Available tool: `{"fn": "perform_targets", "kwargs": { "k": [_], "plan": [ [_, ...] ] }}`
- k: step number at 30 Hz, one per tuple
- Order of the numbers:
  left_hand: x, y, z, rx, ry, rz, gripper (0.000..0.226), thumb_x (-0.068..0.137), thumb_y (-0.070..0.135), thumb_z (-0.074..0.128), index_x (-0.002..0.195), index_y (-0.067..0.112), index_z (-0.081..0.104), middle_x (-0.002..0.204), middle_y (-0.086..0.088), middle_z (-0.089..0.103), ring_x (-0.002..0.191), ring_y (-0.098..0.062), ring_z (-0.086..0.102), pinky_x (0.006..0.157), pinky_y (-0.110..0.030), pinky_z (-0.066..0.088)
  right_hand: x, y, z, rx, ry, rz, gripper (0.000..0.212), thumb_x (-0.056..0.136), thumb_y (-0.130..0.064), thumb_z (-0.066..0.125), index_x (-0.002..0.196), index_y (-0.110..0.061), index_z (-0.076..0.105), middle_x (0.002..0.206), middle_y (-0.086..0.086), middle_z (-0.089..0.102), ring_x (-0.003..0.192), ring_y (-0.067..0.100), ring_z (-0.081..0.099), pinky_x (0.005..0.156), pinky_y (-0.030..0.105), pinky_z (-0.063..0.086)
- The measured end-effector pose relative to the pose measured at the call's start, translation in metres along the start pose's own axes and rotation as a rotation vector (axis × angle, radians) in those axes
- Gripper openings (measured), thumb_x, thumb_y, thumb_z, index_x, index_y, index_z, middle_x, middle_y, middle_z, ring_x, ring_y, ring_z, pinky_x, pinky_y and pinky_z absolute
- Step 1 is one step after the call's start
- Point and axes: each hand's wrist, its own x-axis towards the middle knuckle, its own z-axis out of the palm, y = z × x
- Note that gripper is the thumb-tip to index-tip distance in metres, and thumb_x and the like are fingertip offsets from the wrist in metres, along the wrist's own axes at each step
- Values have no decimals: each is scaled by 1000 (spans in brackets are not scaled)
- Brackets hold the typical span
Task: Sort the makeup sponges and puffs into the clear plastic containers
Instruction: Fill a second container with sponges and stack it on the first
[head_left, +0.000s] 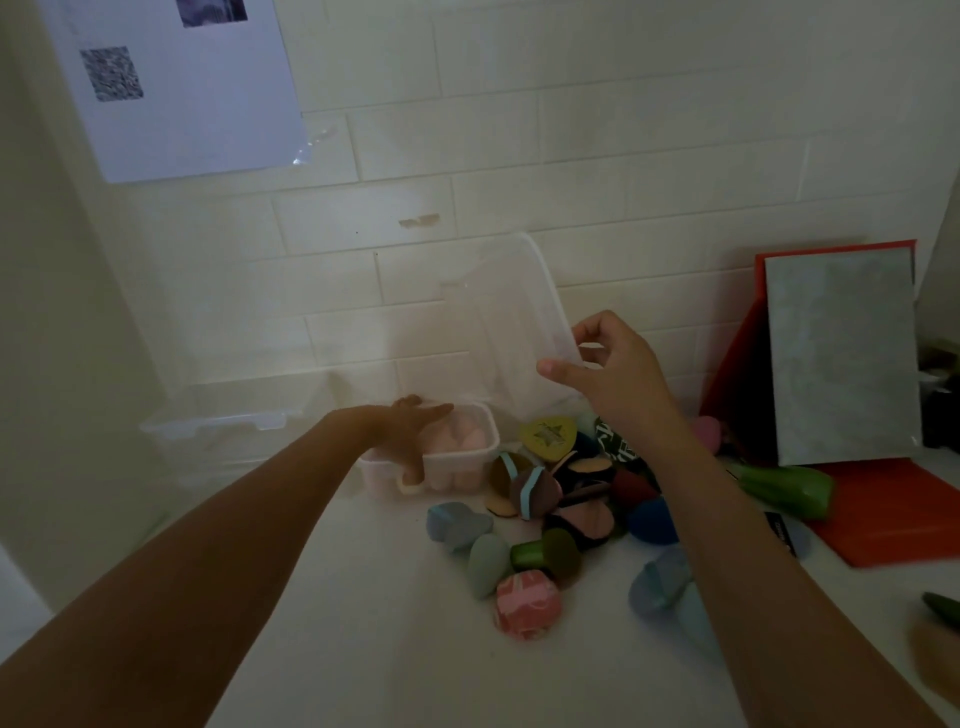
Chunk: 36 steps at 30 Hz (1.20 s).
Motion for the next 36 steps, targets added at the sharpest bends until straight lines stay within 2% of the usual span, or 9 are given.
{"fn": "perform_targets", "kwargs": {
  "k": [8,13,16,20,22,26,28,32,36],
  "plan": [
    [-6,-3,30,-13,173,-20,101,76,20,73,149,27,3,155,-10,13,142,-29,16,113,-42,20,-7,-7,6,-54,-68,-14,33,72,-20,80,82,-21,49,100,-1,67,93,14,65,73,29,56],
    [-40,24,24,-135,229,62,93,77,42,70,149,26,12,156,-5,15,142,-24,17,114,-39,21,-12,-19,4,-128,-135,-10,36,66,-27,84,85,-15,55,97,-7,68,91,9,66,71,31,58],
    [-82,42,8,-238,349,183,66,77,47,68,136,28,43,138,5,49,121,-13,48,99,-25,37,-20,-31,1,-191,-184,-21,38,63,-30,85,86,-14,59,94,-9,69,86,4,66,64,24,58],
    [-141,47,-15,-351,512,206,27,84,32,65,108,21,68,108,6,68,91,-3,61,81,-16,47,-35,-48,-2,-321,-233,-85,36,62,-29,86,82,-17,59,92,-16,66,83,-6,61,58,9,52],
    [-166,45,-21,-385,641,215,10,83,31,65,86,23,72,85,10,70,72,2,61,69,-11,47,-45,-55,-2,-362,-255,-107,36,62,-28,87,82,-18,59,91,-14,66,85,-4,62,65,14,55],
    [-209,41,-22,-438,838,251,21,76,36,72,62,32,56,61,10,61,56,2,53,53,-8,40,-76,-65,1,-527,-371,-183,33,62,-30,85,78,-26,57,88,-13,63,84,5,60,71,23,53],
    [-222,39,-16,-388,751,277,19,69,42,75,76,34,59,72,11,61,65,-1,54,58,-12,42,-97,-69,4,-661,-480,-227,33,64,-35,82,80,-30,54,91,-15,60,84,6,56,70,21,46],
    [-230,41,18,-213,357,243,74,66,52,75,130,41,39,121,21,44,109,-1,45,91,-18,39,-138,-79,6,-812,-696,-299,32,72,-37,77,91,-29,53,94,-18,49,83,2,46,75,22,43],
    [-237,55,51,-104,232,177,87,69,58,70,142,35,30,144,12,36,127,-9,39,106,-27,33,-165,-87,8,-951,-794,-273,29,79,-38,71,97,-30,49,102,-15,49,92,8,49,85,30,44]
  ]
}}
